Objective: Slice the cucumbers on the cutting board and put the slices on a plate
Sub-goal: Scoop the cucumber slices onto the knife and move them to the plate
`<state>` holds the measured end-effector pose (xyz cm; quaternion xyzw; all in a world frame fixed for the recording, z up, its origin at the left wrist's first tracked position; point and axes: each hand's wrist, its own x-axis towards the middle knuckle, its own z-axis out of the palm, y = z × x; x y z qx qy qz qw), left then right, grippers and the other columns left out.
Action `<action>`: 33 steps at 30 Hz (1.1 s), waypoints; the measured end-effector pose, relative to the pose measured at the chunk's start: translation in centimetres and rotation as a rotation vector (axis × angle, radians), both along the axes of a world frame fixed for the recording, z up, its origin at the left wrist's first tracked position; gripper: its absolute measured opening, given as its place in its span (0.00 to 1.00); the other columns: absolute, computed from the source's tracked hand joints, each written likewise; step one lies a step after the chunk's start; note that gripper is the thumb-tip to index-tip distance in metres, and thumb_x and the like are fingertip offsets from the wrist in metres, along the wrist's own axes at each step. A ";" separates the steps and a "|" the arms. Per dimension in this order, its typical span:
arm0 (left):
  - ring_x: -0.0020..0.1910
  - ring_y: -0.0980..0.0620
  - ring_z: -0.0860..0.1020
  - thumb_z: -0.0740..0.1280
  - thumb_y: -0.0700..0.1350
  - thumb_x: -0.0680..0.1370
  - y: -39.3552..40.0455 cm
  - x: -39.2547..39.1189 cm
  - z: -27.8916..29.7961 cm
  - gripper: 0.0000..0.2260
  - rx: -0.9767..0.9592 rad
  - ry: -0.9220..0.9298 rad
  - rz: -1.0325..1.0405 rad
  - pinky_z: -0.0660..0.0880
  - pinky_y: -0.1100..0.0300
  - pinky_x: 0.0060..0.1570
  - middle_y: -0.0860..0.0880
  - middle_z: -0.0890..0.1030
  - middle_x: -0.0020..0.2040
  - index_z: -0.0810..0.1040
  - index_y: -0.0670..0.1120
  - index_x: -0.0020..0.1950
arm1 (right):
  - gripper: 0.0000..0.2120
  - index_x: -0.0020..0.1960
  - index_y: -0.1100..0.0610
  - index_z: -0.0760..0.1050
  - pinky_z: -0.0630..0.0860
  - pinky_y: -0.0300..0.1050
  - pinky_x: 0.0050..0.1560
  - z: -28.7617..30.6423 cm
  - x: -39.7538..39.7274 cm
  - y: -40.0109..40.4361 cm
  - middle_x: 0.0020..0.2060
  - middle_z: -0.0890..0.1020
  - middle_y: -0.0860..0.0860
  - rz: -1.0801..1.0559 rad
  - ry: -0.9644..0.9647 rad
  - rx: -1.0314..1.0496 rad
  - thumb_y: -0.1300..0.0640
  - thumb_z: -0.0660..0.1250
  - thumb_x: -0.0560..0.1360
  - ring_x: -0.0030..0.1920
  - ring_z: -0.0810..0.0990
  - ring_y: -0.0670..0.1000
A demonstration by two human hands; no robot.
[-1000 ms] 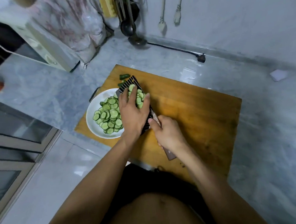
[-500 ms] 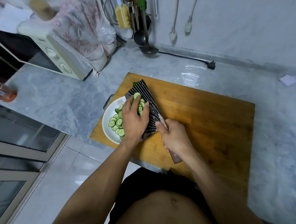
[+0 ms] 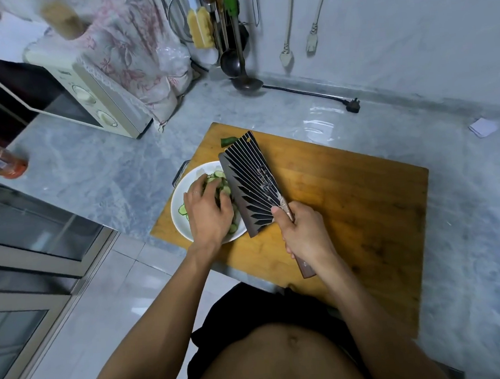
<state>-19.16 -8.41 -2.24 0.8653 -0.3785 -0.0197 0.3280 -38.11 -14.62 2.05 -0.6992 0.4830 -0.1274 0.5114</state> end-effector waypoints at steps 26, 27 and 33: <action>0.69 0.43 0.67 0.63 0.47 0.77 2.9 -1.1 1.3 0.18 0.083 0.123 -0.133 0.64 0.53 0.68 0.44 0.72 0.71 0.77 0.47 0.67 | 0.17 0.45 0.58 0.74 0.74 0.42 0.24 -0.3 -1.7 -0.9 0.30 0.78 0.53 -0.026 -0.040 0.038 0.45 0.61 0.82 0.23 0.76 0.47; 0.70 0.42 0.67 0.62 0.49 0.77 2.9 -1.1 1.2 0.19 0.089 0.115 -0.109 0.64 0.51 0.68 0.43 0.71 0.71 0.77 0.47 0.67 | 0.17 0.45 0.58 0.74 0.73 0.41 0.24 -0.4 -1.7 -0.9 0.30 0.78 0.53 -0.027 -0.035 0.037 0.45 0.61 0.82 0.22 0.75 0.47; 0.74 0.43 0.62 0.62 0.55 0.80 2.0 0.7 0.8 0.22 0.172 0.101 -0.022 0.61 0.46 0.71 0.42 0.65 0.75 0.71 0.48 0.72 | 0.17 0.45 0.58 0.74 0.73 0.39 0.25 -0.3 -1.9 -0.9 0.31 0.78 0.53 -0.048 -0.037 0.045 0.44 0.61 0.82 0.24 0.76 0.47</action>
